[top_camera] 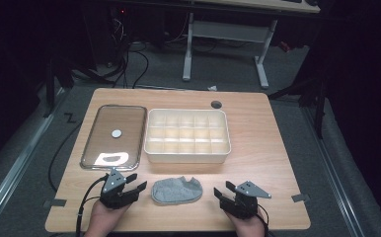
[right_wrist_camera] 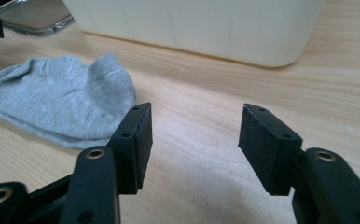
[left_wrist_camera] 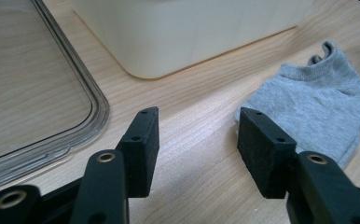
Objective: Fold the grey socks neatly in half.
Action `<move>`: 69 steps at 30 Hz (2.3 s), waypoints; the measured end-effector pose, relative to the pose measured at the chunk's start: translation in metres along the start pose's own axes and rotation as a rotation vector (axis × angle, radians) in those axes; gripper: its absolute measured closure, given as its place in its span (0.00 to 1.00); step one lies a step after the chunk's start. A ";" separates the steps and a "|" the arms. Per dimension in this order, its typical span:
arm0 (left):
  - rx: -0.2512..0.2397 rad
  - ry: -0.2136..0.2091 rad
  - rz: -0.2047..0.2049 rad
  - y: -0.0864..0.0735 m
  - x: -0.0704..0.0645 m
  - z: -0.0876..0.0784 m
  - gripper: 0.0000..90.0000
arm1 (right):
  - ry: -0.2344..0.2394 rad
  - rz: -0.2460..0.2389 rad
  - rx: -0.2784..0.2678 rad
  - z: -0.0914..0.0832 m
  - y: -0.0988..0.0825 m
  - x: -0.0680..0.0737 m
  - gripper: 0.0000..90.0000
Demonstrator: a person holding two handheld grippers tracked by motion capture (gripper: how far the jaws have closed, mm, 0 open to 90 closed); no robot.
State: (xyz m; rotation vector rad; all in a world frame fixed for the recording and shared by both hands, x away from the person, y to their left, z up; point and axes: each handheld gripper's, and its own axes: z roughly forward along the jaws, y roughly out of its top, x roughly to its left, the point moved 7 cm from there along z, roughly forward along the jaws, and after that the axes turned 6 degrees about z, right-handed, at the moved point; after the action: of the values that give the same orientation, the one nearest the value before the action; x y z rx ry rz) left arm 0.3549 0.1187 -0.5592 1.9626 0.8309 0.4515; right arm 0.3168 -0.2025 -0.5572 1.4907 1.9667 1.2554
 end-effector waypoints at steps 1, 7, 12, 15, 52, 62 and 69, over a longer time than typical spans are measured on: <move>0.004 -0.001 0.008 0.000 -0.001 0.000 0.54 | -0.003 0.000 -0.005 0.000 0.002 0.000 0.48; 0.010 -0.006 0.016 0.000 -0.003 0.002 0.53 | -0.007 0.003 -0.011 0.000 0.001 0.000 0.48; 0.020 -0.002 0.014 -0.001 -0.005 0.006 0.51 | -0.003 0.028 -0.005 -0.002 -0.002 -0.004 0.48; 0.026 -0.003 0.022 -0.001 -0.006 0.006 0.51 | -0.004 0.036 -0.007 -0.003 -0.002 -0.005 0.48; 0.060 -0.074 0.191 0.040 -0.077 0.040 0.75 | 0.074 0.017 0.131 0.032 0.001 0.048 0.56; 0.174 -0.038 0.201 0.018 -0.077 0.066 0.84 | 0.068 -0.039 0.193 0.045 -0.010 0.054 0.61; 0.156 -0.011 0.210 0.013 -0.076 0.062 0.85 | 0.079 -0.043 0.187 0.045 -0.012 0.060 0.69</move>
State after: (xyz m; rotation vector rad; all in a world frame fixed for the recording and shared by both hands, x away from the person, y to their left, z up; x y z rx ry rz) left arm 0.3438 0.0223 -0.5775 2.2070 0.6722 0.5102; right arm 0.3200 -0.1295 -0.5783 1.4952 2.2086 1.1555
